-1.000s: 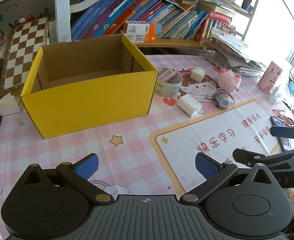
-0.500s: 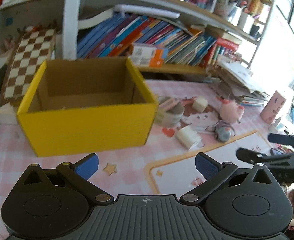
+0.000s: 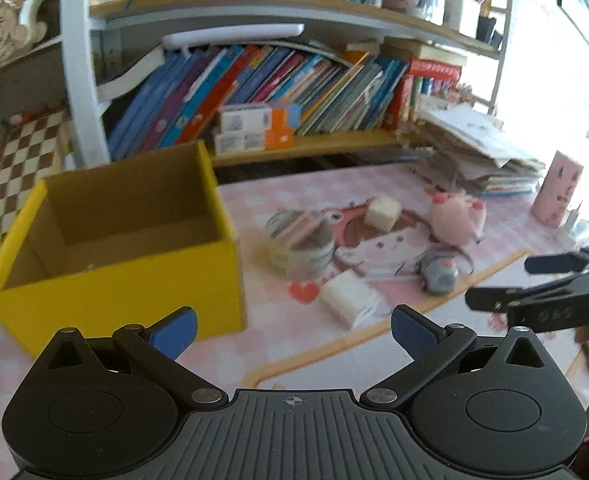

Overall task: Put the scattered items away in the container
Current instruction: 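Move the left tool to the white charger while the right tool approaches the grey-blue toy car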

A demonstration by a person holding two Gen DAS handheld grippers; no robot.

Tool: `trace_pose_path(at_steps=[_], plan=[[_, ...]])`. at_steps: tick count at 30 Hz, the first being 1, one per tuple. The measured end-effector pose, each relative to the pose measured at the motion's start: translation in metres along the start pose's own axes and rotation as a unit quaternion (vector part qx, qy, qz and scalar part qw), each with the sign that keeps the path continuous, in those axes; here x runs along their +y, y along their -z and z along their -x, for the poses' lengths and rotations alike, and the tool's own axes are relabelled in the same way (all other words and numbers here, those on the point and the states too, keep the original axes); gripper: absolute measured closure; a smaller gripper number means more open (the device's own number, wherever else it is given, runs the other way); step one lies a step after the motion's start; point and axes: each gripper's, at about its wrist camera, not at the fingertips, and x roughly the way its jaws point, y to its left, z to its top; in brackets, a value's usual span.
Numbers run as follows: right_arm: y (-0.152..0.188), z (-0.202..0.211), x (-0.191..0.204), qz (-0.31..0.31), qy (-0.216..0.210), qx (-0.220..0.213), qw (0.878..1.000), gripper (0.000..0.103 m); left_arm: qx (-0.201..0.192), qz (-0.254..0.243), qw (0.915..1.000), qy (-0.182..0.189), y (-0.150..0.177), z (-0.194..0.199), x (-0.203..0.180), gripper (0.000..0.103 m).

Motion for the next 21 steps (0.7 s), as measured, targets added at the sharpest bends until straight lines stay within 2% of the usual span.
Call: trace_pose_path(at_steps=[3,9,12,14,21], plan=[[-0.001,-0.01,-0.015,0.003,0.001,0.004,1.0,0.0,-0.009,0.026,0.9996,0.01,-0.004,-0.009,-0.009,0.0],[-0.005,-0.026,-0.029,0.024,-0.023,0.001,0.999,0.002,0.016,0.012,0.9997,-0.014,-0.009,-0.032,-0.036,0.0],[-0.006,-0.033,-0.031,0.028,-0.035,0.002,0.999,0.006,0.02,-0.002,0.9978,-0.063,-0.009,-0.045,-0.047,0.0],[-0.006,-0.037,-0.033,0.03,-0.043,0.005,0.999,0.013,0.012,-0.02,0.996,-0.087,-0.009,-0.05,-0.055,0.0],[-0.007,-0.047,-0.036,0.036,-0.067,0.011,0.997,0.017,0.045,-0.01,0.9957,-0.081,-0.012,-0.068,-0.064,0.0]])
